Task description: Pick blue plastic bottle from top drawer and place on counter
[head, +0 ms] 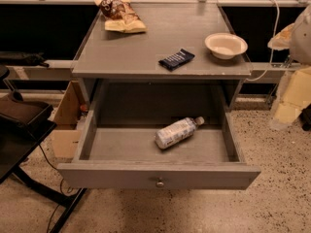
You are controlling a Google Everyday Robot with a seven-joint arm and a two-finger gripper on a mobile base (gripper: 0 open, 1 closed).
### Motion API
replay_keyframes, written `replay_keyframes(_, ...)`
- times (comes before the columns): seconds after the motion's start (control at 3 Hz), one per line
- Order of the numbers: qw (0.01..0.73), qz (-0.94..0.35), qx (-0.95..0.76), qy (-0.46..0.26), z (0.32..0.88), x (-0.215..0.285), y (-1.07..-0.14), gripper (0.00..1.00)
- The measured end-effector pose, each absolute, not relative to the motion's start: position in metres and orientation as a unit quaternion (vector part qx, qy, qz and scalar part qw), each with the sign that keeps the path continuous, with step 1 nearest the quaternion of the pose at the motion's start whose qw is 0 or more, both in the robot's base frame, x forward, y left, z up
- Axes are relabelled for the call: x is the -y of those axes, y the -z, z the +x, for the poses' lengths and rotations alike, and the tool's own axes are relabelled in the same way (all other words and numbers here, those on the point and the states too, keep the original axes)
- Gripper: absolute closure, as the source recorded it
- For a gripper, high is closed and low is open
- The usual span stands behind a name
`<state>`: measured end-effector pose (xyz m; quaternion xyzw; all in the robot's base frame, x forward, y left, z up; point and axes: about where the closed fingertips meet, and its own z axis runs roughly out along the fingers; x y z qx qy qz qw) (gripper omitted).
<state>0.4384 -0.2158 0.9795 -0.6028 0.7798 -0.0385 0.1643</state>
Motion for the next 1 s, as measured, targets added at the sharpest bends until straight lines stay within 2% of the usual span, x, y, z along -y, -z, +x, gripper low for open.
replay_keyframes(0.33,0.164,-0.603,-0.78,0.038,0.438,0.216,-0.979,0.0)
replay_keyframes(1.0,0.139,-0.677,-0.72,0.06,0.48,0.193,-0.923,0.0)
